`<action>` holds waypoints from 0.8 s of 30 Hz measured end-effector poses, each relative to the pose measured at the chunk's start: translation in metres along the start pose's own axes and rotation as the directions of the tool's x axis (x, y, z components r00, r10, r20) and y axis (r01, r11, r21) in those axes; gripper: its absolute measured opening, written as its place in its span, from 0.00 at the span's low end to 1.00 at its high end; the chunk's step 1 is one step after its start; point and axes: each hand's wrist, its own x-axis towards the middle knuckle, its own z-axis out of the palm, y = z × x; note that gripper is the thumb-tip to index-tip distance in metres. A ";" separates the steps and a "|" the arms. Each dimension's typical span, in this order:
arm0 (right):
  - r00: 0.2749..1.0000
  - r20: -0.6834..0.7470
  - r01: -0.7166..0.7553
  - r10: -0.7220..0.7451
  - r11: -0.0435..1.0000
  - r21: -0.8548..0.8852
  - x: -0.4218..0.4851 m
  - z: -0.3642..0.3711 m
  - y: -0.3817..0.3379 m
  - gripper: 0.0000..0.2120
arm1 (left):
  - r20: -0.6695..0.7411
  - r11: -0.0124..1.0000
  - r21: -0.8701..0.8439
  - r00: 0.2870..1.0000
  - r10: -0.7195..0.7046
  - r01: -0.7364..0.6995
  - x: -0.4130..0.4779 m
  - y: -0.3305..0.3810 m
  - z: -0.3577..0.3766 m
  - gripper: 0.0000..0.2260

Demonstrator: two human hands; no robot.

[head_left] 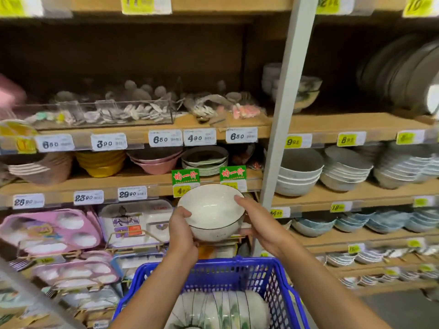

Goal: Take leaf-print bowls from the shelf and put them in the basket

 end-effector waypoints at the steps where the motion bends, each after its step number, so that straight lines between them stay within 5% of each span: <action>1: 0.997 -0.055 0.054 -0.052 0.998 0.039 -0.006 0.005 -0.001 0.20 | -0.002 1.000 0.002 1.000 0.024 -0.024 -0.006 0.002 0.012 0.17; 5: 0.908 -0.368 0.283 -0.198 0.939 0.193 -0.026 0.010 -0.014 0.17 | 0.038 0.996 0.040 0.996 0.080 -0.082 -0.029 0.001 0.051 0.10; 10: 0.793 -0.555 0.440 -0.253 0.867 0.234 -0.058 -0.028 -0.043 0.15 | 0.127 0.993 0.089 0.990 0.067 -0.078 -0.063 -0.016 0.101 0.11; 16: 0.794 -0.575 0.442 -0.199 0.838 0.320 -0.091 -0.119 -0.066 0.21 | 0.220 0.974 0.183 0.971 0.090 -0.132 -0.096 -0.055 0.177 0.08; 24: 0.797 -0.532 0.454 -0.286 0.865 0.214 -0.133 -0.244 -0.108 0.18 | 0.255 0.964 0.198 0.959 0.124 -0.177 -0.132 -0.114 0.286 0.06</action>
